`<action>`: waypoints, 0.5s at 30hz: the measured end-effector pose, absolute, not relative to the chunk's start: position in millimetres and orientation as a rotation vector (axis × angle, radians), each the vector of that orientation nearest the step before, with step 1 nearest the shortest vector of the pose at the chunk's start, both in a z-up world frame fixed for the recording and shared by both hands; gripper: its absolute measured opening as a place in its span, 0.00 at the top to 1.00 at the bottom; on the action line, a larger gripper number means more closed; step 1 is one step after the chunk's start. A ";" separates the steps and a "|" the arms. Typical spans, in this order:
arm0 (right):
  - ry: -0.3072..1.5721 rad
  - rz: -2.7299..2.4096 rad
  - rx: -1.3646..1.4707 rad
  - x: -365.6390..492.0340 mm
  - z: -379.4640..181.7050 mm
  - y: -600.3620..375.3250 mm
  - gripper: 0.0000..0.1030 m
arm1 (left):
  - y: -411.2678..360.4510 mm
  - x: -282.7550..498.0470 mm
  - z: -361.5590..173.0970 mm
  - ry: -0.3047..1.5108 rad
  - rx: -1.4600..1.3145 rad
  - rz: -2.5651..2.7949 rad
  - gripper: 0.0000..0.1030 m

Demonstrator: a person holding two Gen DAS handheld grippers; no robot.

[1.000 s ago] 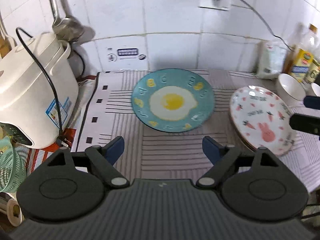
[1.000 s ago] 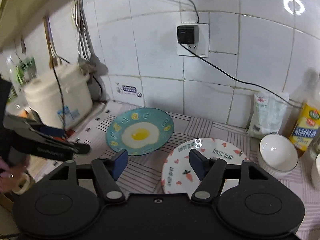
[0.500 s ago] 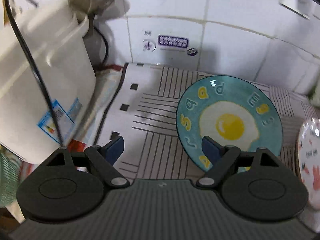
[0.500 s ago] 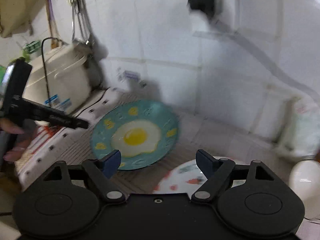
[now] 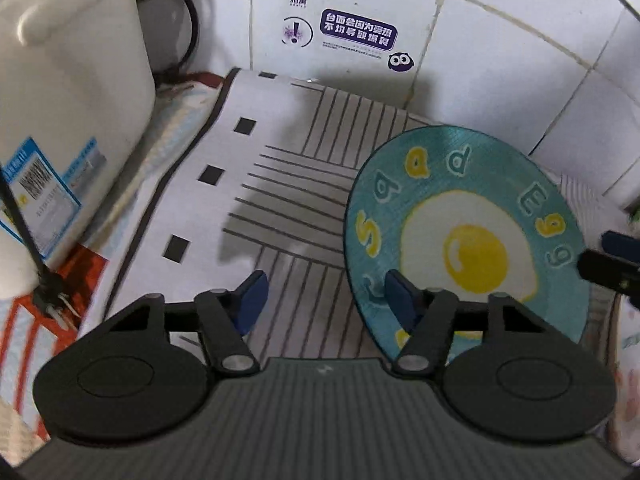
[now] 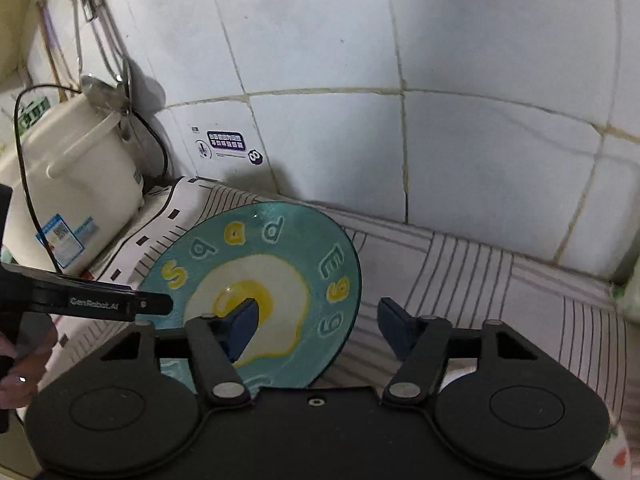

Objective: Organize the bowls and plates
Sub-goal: 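Move both grippers to the blue egg plate rim and close them, then lift the blue egg plate and lower it onto the bunny plate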

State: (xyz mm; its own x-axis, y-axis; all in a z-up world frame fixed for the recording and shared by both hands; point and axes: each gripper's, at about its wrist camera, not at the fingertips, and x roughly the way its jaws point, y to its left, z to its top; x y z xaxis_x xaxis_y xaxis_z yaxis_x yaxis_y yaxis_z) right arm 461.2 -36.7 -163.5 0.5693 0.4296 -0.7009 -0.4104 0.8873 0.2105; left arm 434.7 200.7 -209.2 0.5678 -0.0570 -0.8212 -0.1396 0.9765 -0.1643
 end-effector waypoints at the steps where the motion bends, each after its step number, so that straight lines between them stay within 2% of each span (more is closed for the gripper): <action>1: 0.840 0.507 0.022 465.3 -165.2 -35.4 0.38 | 201.2 437.1 -210.0 0.973 -0.235 0.040 0.45; 5: 0.875 0.491 0.036 477.7 -171.5 -35.3 0.55 | 202.2 440.7 -209.5 0.988 -0.286 -0.010 0.68; 8: 0.899 0.476 0.053 479.2 -177.1 -37.5 0.67 | 206.2 443.6 -210.4 1.014 -0.362 -0.041 0.81; 9: 0.903 0.466 0.044 479.4 -178.7 -37.4 0.78 | 207.0 445.0 -211.9 1.018 -0.380 -0.041 0.81; 10: 0.914 0.454 0.026 479.9 -180.8 -36.1 0.83 | 207.4 444.7 -212.3 1.018 -0.394 -0.037 0.81; 15: 0.934 0.471 0.107 479.9 -188.3 -42.8 0.83 | 205.6 447.8 -208.8 1.026 -0.406 -0.012 0.79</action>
